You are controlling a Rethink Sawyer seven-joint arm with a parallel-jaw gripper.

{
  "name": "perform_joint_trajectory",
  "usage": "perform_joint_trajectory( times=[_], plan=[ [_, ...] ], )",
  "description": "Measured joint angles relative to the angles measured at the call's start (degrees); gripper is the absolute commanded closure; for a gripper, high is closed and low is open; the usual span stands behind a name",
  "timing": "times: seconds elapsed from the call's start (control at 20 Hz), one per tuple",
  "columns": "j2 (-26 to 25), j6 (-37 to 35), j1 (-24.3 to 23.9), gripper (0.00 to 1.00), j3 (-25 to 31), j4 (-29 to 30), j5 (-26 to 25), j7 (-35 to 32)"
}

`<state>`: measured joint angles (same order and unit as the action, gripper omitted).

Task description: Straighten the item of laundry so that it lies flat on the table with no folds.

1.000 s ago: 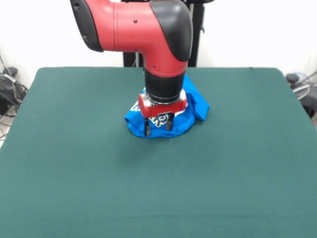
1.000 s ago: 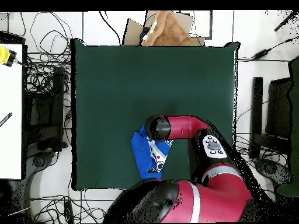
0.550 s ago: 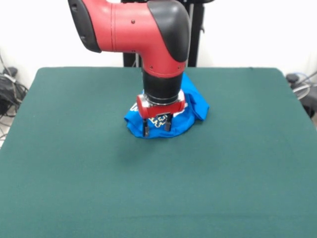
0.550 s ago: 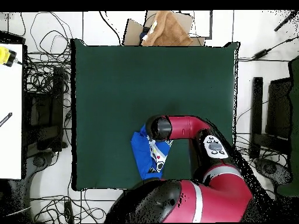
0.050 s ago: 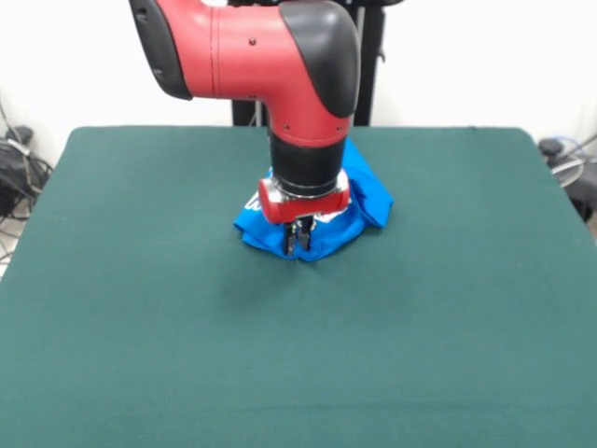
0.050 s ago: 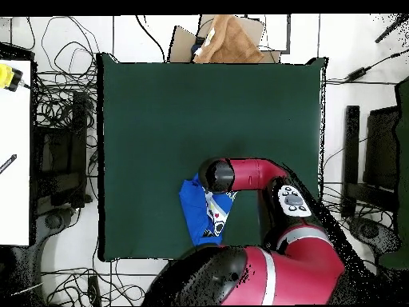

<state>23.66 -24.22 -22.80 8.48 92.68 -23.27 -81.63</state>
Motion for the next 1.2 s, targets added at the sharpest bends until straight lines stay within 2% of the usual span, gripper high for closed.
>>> perform_joint_trajectory(
  times=[0.6,0.85,1.2],
  plan=[
    [0.1,0.0,0.0,1.0,0.0,0.1,0.0,0.0],
    [0.4,0.0,-1.1,1.0,1.7,0.5,-0.1,0.0],
    [2.0,0.0,-0.1,1.0,3.6,0.6,1.6,0.0]
  ],
)
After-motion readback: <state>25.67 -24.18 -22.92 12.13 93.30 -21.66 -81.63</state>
